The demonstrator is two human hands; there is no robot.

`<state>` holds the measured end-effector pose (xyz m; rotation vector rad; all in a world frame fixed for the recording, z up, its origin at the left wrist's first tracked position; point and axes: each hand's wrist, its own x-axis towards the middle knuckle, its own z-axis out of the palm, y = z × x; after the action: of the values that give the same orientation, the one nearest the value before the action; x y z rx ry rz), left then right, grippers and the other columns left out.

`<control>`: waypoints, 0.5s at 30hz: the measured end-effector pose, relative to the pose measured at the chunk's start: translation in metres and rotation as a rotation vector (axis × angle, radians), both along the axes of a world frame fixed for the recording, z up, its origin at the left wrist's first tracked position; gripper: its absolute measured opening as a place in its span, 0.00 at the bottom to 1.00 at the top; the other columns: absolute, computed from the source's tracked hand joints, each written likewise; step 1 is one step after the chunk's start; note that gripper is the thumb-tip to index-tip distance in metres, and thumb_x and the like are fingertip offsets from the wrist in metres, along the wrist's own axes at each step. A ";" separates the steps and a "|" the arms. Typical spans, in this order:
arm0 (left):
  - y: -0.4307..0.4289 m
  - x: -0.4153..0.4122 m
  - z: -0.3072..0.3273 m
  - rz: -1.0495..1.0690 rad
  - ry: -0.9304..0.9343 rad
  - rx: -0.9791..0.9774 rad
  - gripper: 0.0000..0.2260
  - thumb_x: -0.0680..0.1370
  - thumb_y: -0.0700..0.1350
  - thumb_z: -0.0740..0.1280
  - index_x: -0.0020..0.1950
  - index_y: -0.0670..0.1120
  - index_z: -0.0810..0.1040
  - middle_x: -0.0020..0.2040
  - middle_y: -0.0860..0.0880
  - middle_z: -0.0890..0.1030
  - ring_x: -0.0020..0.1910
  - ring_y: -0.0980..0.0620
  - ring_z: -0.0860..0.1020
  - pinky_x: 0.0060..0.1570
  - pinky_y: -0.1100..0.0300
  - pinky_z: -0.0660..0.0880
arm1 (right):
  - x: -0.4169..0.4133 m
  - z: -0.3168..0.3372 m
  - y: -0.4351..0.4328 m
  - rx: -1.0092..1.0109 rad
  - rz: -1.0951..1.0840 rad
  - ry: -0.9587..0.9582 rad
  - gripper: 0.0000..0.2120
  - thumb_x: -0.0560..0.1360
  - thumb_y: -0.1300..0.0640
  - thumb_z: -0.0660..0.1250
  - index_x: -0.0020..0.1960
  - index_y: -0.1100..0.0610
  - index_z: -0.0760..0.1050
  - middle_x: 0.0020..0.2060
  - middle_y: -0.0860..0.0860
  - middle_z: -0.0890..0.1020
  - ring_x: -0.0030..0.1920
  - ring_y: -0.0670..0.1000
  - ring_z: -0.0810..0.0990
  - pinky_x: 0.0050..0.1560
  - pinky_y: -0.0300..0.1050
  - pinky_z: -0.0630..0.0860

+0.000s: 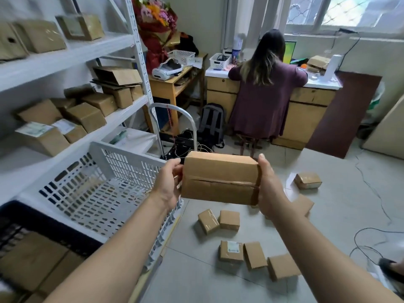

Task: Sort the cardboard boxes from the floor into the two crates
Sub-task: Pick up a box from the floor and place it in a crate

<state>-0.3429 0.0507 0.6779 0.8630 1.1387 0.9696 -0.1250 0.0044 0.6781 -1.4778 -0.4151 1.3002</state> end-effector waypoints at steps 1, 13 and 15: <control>-0.006 0.002 0.000 0.009 0.008 -0.005 0.20 0.78 0.56 0.58 0.31 0.49 0.77 0.29 0.52 0.78 0.31 0.54 0.76 0.33 0.60 0.71 | 0.002 -0.002 -0.005 0.019 0.021 -0.011 0.22 0.72 0.34 0.60 0.54 0.49 0.74 0.46 0.53 0.79 0.44 0.54 0.79 0.28 0.43 0.76; -0.067 -0.009 -0.002 0.294 0.042 0.013 0.15 0.76 0.37 0.59 0.56 0.48 0.81 0.44 0.48 0.82 0.42 0.52 0.77 0.35 0.61 0.73 | -0.017 -0.012 -0.025 0.175 0.210 0.038 0.16 0.78 0.54 0.60 0.65 0.53 0.72 0.54 0.53 0.79 0.51 0.52 0.79 0.47 0.51 0.77; -0.073 -0.016 -0.002 0.337 0.042 0.028 0.18 0.75 0.34 0.58 0.56 0.49 0.81 0.43 0.49 0.82 0.43 0.52 0.77 0.38 0.60 0.72 | -0.027 -0.013 -0.023 0.185 0.217 0.025 0.15 0.78 0.54 0.61 0.65 0.53 0.71 0.56 0.53 0.78 0.54 0.52 0.78 0.51 0.53 0.77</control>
<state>-0.3592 -0.0219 0.6763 0.7285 1.3361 1.2489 -0.1517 -0.0181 0.6647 -1.2874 -0.6758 1.4080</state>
